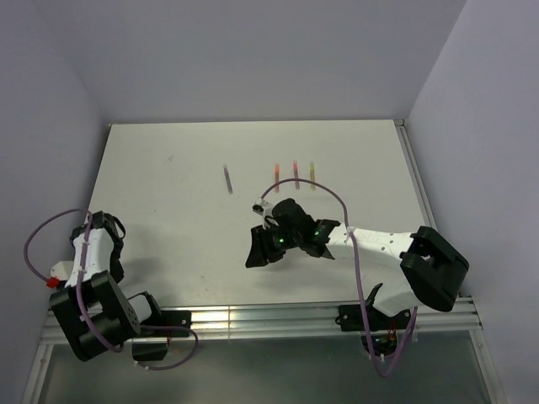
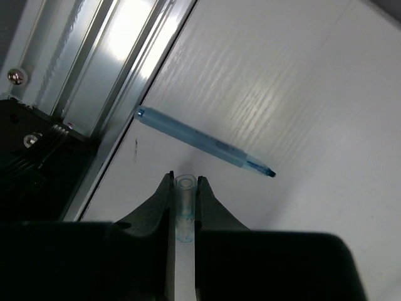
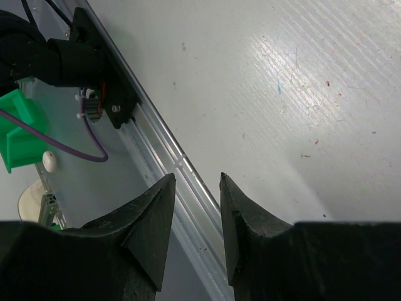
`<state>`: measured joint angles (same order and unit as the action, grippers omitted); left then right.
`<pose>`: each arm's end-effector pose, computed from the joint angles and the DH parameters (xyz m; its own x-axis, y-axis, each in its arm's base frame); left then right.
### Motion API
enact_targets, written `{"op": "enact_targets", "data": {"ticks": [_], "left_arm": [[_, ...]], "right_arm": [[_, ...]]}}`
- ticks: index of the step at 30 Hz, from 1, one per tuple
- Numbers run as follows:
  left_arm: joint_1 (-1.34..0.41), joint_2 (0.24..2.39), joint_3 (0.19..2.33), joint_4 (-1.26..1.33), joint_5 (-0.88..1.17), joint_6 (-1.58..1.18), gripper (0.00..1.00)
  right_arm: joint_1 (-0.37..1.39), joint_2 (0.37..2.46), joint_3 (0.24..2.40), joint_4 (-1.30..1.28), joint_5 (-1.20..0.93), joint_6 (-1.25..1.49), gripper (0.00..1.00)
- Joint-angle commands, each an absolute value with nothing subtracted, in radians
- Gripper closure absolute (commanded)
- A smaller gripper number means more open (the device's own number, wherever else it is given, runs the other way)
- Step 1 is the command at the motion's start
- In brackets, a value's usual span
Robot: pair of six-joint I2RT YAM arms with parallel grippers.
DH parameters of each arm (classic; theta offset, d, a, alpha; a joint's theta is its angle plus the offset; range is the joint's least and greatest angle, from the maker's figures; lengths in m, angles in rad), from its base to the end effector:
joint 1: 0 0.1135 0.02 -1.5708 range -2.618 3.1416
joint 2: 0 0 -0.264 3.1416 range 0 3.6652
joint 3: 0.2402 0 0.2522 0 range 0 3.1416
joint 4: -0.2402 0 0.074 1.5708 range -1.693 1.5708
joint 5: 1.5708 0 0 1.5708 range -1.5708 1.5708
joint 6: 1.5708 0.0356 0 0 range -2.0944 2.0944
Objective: Insert the pens into the pen caps
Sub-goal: Place the pen cap at the center of the board.
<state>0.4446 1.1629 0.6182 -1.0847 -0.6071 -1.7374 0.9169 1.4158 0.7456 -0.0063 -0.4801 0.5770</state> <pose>0.1265 0.0828 0.1772 0.4680 -0.6742 -0.5713 -0.8352 -0.5487 -0.0367 0.1638 0.2408 0.2031 -0.8227 -0.2781 -0.4958 -0.5659 0.4837 0.6677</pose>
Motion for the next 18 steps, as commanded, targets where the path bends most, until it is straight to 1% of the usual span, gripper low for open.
{"op": "enact_targets", "data": {"ticks": [1,3,6,9,14,18], "left_arm": [[0.463,1.138,0.719,-1.078,-0.692,-1.664,1.0],[0.495,1.137,0.762,-1.089,-0.739,-1.645,1.0],[0.627,1.201,0.797,-1.066,-0.695,-1.563,1.0],[0.66,1.265,0.814,-1.072,-0.712,-1.566,1.0],[0.753,1.357,0.782,-0.979,-0.677,-1.442,1.0],[0.834,1.425,0.744,-0.913,-0.64,-1.398,1.0]], "right_arm": [[0.92,1.379,0.729,0.037,-0.48,0.557,0.58],[0.919,1.384,0.727,0.041,-0.486,0.554,0.58],[0.919,1.384,0.721,0.052,-0.492,0.557,0.58],[0.917,1.376,0.712,0.051,-0.492,0.552,0.58],[0.907,1.361,0.693,0.051,-0.495,0.549,0.58],[0.905,1.358,0.695,0.054,-0.502,0.546,0.59]]}}
